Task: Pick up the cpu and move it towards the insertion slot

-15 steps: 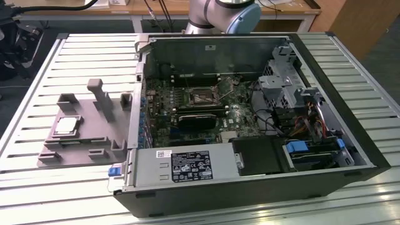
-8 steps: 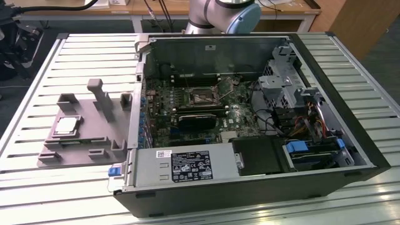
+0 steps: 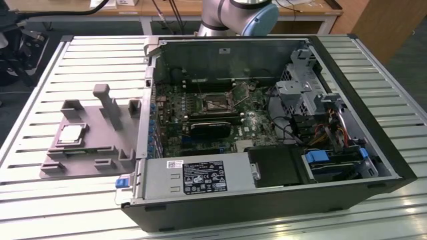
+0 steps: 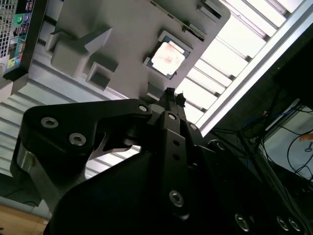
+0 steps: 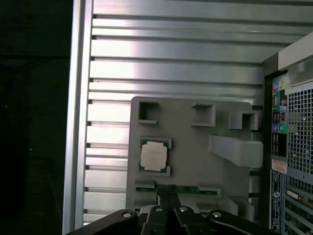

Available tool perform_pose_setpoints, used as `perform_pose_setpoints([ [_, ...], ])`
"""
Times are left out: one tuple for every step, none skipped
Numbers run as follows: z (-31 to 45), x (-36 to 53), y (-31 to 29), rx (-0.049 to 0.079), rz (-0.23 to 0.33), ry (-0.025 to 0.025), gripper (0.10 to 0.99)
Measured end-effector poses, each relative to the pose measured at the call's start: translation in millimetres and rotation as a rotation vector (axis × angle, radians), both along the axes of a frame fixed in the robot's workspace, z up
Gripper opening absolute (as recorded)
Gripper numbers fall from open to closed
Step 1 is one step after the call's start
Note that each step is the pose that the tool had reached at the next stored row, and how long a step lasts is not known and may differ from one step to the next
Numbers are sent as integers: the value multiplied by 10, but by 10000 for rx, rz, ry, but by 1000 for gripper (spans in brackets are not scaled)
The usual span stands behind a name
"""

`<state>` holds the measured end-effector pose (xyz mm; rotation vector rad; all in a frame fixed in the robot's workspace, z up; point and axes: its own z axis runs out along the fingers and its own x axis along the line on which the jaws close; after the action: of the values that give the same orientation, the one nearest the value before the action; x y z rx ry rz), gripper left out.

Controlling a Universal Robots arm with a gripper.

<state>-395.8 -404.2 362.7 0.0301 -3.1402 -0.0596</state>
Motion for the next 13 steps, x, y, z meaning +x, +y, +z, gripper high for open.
perform_pose_setpoints([
  [-14, 0, 0, 1, 0, -1, 102],
  [-29, -1, 0, -1, 0, -1, 102],
  [-47, -1, 0, -1, 0, -1, 102],
  [-65, -1, 0, -1, -1, -1, 102],
  [-83, -1, 0, -1, 0, -1, 102],
  [-102, -2, 0, -1, 0, -4, 102],
  [-121, -2, 0, -1, 0, -6, 102],
  [-139, -2, 0, -1, 0, -7, 102],
  [-157, -1, 0, -1, 0, -9, 102],
  [-175, -1, 0, -1, 0, -10, 102],
  [-193, -1, 0, -1, 0, -11, 102],
  [-211, -1, 0, -1, 0, -11, 102],
  [-229, -1, 0, -1, 0, -12, 102],
])
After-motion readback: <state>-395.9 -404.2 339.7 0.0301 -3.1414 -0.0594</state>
